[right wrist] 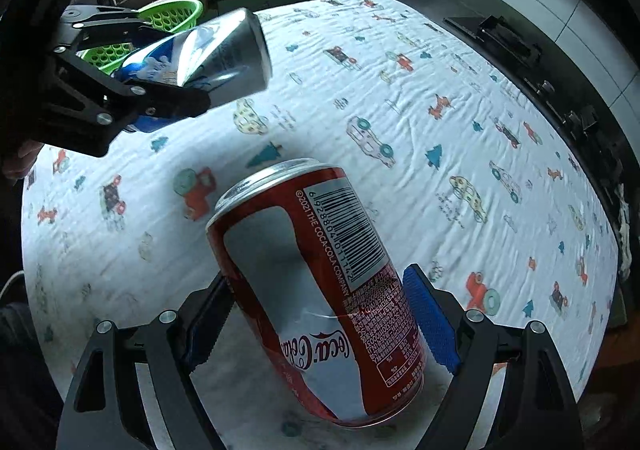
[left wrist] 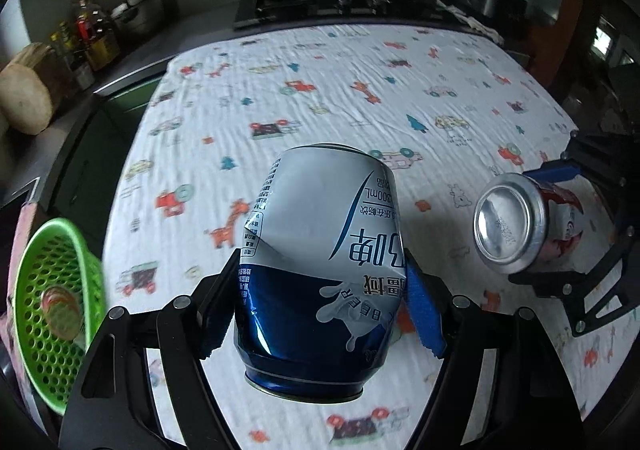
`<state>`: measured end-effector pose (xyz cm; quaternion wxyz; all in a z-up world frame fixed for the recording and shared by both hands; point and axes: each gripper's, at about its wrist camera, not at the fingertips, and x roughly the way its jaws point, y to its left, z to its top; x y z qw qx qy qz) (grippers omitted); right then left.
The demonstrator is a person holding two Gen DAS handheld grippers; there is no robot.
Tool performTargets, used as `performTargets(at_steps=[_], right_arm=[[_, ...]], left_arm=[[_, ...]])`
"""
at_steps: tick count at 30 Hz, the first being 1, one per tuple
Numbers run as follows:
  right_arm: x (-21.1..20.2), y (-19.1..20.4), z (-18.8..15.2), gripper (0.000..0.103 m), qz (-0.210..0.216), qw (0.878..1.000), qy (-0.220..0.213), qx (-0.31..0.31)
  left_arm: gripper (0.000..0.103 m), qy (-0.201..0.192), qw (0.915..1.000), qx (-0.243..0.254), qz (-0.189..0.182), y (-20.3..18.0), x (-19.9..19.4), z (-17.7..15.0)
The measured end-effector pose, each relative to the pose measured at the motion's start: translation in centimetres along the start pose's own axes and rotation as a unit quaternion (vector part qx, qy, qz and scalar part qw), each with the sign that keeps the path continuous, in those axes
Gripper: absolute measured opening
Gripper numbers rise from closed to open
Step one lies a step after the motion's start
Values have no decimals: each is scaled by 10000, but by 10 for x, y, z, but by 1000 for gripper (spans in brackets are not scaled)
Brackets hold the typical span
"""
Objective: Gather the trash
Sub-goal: 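Grasp the blue-and-white crushed can with the left tool while the right tool grasps the red Coca-Cola can, then carry the blue-and-white can into the basket and open the left tool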
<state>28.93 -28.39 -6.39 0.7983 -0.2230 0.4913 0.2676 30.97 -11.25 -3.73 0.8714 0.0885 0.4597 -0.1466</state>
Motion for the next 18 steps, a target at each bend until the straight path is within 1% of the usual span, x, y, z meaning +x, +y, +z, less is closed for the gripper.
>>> performTargets(at_steps=[10, 18], right_arm=[[-11, 30, 12, 81, -54, 9998, -190, 34], [-19, 58, 33, 81, 56, 9992, -389, 46]], left_arm=[[73, -340, 9987, -307, 232, 37, -47, -24], [73, -502, 9965, -556, 370, 75, -79, -46]])
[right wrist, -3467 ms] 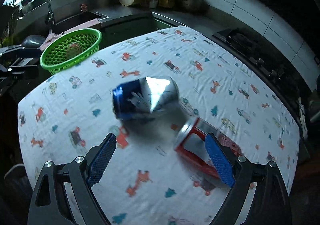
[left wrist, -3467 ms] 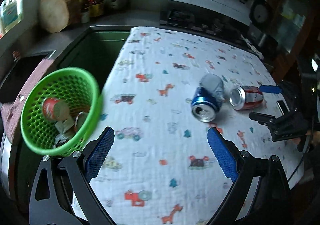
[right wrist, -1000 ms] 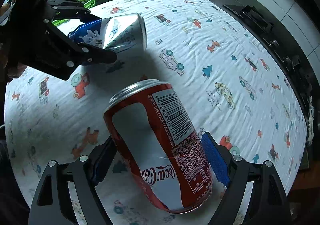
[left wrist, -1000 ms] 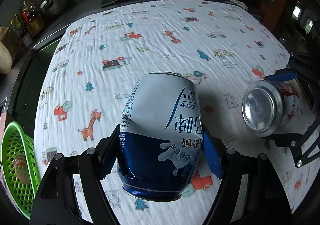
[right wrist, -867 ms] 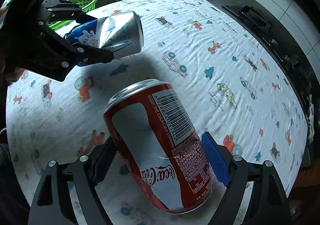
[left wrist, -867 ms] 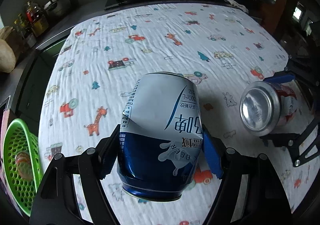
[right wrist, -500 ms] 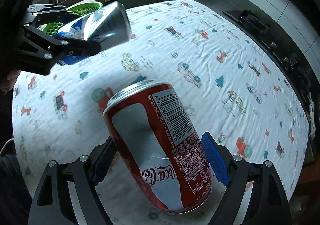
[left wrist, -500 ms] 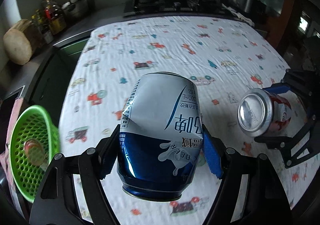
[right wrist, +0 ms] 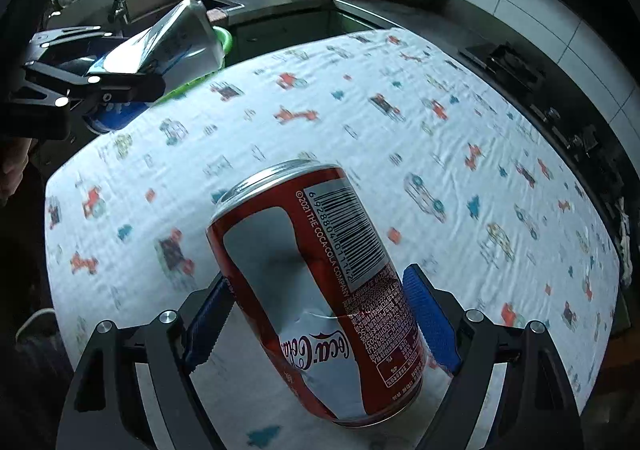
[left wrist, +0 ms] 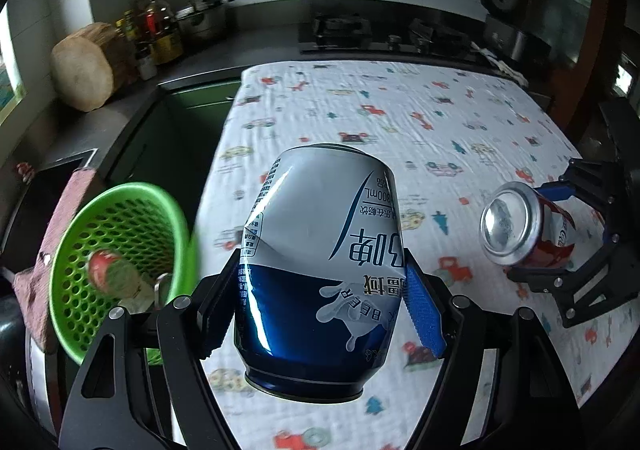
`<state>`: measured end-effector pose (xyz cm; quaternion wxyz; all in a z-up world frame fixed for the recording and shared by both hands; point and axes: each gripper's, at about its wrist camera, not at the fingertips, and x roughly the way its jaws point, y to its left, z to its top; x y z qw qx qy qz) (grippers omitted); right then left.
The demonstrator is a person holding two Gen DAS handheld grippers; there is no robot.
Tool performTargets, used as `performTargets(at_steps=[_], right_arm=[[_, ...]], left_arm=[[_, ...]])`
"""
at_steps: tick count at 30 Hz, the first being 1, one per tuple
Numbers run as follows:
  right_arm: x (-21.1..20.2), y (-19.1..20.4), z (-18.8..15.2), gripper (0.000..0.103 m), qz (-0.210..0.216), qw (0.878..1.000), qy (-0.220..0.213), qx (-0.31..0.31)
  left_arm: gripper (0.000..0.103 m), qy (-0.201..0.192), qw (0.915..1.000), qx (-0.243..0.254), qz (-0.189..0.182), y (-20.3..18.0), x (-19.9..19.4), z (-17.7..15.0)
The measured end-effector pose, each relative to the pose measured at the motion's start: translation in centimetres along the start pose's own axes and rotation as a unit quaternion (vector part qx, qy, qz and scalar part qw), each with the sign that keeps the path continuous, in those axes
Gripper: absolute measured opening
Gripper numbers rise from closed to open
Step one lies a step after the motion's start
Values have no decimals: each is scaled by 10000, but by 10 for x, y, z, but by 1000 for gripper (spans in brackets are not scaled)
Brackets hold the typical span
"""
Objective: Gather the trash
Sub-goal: 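Carry the blue-and-white can into the basket and open the left tool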
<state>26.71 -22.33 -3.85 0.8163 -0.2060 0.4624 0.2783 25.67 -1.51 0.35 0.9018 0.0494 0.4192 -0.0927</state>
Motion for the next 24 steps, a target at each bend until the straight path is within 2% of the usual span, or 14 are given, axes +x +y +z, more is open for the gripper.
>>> performTargets(at_steps=[7, 15, 24], right_arm=[[4, 31, 25, 81, 132, 9997, -86, -161], [12, 63, 58, 81, 316, 9989, -207, -266], [25, 87, 92, 81, 482, 9980, -277, -306]], left_arm=[[73, -67, 9991, -362, 208, 47, -16, -12], [73, -137, 9942, -880, 595, 119, -29, -18], [73, -5, 9861, -1412, 881, 190, -9, -27]])
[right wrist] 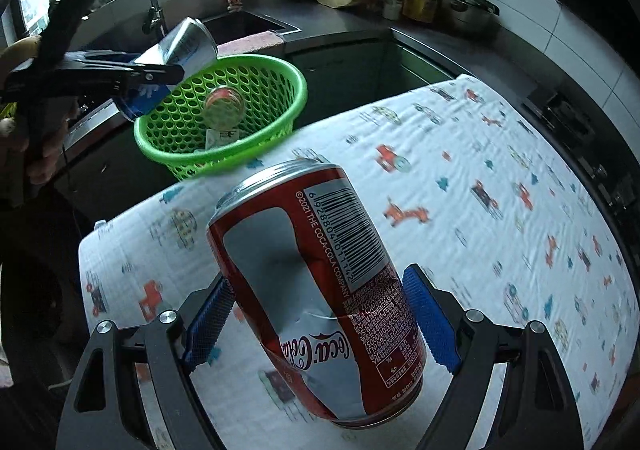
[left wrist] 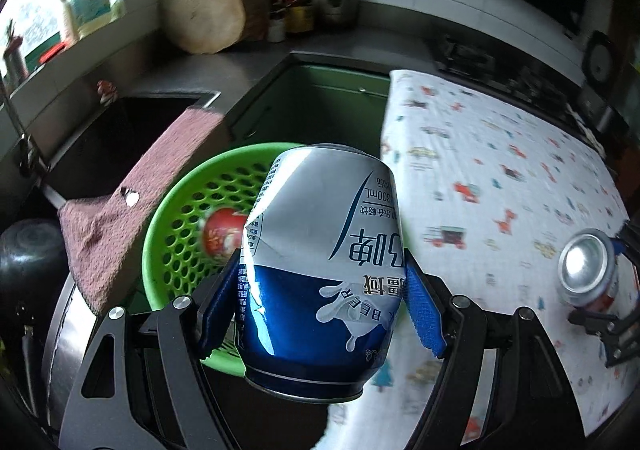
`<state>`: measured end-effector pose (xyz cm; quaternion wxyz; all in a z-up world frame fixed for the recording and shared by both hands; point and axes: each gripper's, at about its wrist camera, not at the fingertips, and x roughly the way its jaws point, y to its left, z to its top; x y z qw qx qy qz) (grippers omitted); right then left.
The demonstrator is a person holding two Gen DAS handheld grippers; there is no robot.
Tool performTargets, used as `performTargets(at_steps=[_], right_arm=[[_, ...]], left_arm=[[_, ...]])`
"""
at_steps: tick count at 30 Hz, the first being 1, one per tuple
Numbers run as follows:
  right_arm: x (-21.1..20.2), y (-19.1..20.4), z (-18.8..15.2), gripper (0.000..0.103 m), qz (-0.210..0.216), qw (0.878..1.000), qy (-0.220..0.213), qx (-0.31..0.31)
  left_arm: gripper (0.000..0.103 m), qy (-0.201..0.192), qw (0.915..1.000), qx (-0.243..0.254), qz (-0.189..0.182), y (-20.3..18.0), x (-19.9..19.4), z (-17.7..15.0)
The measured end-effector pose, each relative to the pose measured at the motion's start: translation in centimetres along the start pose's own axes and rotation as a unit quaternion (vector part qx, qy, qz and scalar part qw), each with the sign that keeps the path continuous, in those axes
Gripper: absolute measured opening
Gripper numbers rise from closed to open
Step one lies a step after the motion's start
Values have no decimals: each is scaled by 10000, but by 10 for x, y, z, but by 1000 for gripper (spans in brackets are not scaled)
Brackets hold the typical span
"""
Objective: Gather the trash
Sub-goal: 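Carry the blue-and-white can into the basket and open the left tool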
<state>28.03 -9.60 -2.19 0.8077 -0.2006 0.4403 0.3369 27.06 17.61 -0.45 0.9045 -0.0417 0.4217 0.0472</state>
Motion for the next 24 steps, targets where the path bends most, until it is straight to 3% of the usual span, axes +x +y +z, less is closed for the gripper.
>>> performTargets(at_steps=[11, 21, 24], right_arm=[[17, 24, 30, 81, 247, 9997, -11, -83], [27, 36, 45, 81, 407, 9990, -28, -156], [29, 36, 45, 81, 446, 9989, -47, -136]], left_arm=[[74, 240, 9975, -657, 121, 51, 47, -7], [75, 341, 9939, -1030, 176, 71, 68, -11], [80, 330, 9933, -1089, 197, 74, 70, -13]])
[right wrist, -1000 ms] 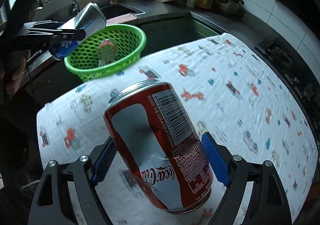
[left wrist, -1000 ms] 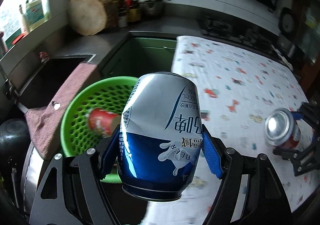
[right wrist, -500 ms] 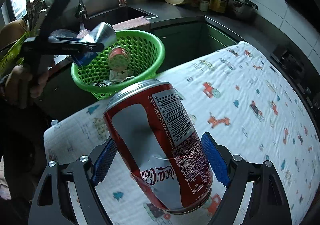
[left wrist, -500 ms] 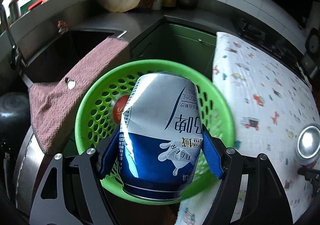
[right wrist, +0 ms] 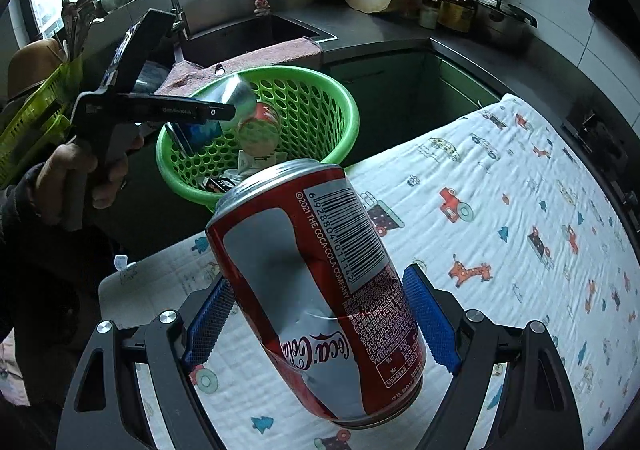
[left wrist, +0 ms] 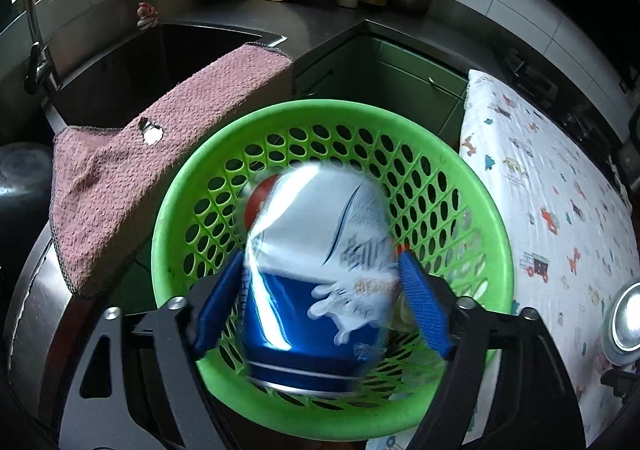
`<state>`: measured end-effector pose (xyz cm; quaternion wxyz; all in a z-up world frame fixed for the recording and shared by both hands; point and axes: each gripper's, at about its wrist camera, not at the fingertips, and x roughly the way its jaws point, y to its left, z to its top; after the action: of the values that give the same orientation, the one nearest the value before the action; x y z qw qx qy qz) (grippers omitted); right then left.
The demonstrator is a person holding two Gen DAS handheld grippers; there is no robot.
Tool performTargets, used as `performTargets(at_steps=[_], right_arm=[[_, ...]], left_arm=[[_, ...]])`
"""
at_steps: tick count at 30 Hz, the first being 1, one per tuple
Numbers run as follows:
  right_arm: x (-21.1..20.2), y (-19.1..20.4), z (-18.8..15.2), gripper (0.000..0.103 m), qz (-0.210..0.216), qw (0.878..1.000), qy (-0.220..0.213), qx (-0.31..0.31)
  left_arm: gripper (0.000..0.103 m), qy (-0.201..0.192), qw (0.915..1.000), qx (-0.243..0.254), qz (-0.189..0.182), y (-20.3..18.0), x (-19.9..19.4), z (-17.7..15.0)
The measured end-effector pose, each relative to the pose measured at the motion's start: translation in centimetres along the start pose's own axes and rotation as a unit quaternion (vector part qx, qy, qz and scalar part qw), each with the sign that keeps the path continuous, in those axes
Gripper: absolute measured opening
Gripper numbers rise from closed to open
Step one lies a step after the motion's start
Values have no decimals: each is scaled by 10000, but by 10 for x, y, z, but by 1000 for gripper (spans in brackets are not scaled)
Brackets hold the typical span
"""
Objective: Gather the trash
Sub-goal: 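Carry the blue-and-white can into the basket and open the left tool, then lower the Coca-Cola can into the green basket and open the right tool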
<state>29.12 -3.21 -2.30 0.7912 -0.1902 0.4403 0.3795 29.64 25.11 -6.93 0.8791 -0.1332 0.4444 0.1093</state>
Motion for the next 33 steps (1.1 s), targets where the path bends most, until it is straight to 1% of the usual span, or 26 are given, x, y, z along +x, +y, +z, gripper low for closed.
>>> performTargets(at_steps=[7, 10, 15, 18, 20, 23, 25, 33], right_arm=[[5, 2, 4, 81, 61, 10000, 5, -8], [7, 3, 8, 81, 76, 10000, -13, -14], [10, 5, 14, 81, 114, 9999, -55, 6], [12, 6, 19, 81, 126, 9999, -84, 10], [15, 7, 25, 81, 143, 9998, -111, 30], [19, 11, 34, 81, 168, 9997, -151, 68], [23, 14, 40, 81, 178, 9997, -177, 73], [44, 28, 70, 81, 270, 9992, -253, 130]], left_arm=[[83, 42, 9999, -82, -43, 5, 1, -3], [83, 51, 9999, -84, -81, 6, -4, -6], [85, 25, 10000, -23, -26, 7, -14, -11], [88, 12, 10000, -20, -32, 7, -23, -15], [92, 4, 10000, -54, -39, 9, -29, -19], [92, -38, 9999, -76, -75, 12, -37, -24], [96, -53, 10000, -79, 20, 15, -42, -28], [97, -192, 9996, -153, 164, 28, -63, -41]])
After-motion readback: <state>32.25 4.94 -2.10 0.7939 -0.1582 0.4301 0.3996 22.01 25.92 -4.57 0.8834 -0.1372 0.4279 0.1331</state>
